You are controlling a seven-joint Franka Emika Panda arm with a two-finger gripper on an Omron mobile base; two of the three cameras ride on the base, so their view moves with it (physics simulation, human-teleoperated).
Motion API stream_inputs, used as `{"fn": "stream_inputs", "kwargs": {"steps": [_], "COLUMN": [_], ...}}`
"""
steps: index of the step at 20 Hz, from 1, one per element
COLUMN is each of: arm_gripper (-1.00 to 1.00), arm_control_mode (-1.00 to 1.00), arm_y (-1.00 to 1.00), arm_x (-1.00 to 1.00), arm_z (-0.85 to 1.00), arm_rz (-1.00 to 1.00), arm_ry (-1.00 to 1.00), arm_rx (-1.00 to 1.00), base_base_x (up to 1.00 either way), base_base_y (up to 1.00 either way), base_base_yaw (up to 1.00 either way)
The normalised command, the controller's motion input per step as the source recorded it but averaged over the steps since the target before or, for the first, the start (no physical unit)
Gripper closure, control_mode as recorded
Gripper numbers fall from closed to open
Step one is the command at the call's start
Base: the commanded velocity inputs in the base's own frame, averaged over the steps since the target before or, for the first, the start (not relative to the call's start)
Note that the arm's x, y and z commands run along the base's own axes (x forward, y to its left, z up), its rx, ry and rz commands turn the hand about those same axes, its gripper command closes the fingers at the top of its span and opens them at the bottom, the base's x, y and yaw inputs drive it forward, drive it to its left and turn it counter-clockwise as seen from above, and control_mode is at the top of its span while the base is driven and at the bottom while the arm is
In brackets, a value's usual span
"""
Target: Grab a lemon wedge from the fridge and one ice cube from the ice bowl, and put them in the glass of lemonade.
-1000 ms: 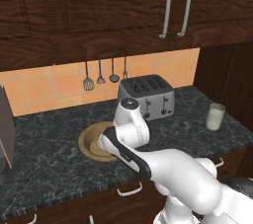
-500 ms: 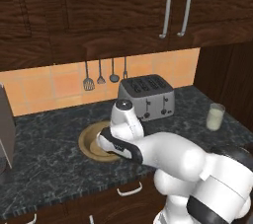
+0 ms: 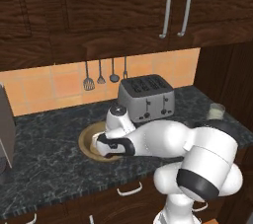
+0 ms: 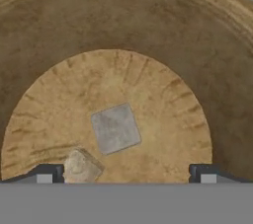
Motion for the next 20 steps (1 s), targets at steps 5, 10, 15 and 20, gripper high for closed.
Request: {"fn": "stream_inputs", "kwargs": {"steps": [5,10,15,20], "arm_gripper": [-1.00,1.00,1.00,1.00], "arm_control_mode": [-1.00,-1.00,-1.00,-1.00], "arm_y": [0.14,0.09,0.00,0.00], "arm_x": [0.28,0.19,-0.01,-0.14], "arm_z": [-0.23,-0.29,-0.45,-0.09], "arm_rz": [-0.07,-0.08,-0.14,-0.04], "arm_ry": [0.00,0.04,0.18,0.00], "arm_rx": [0.00,0.00,0.00,0.00], "base_base_x": [0.00,0.00,0.00,0.00], "base_base_y": [0.00,0.00,0.00,0.00], "base_base_yaw": [0.00,0.00,0.00,0.00]}}
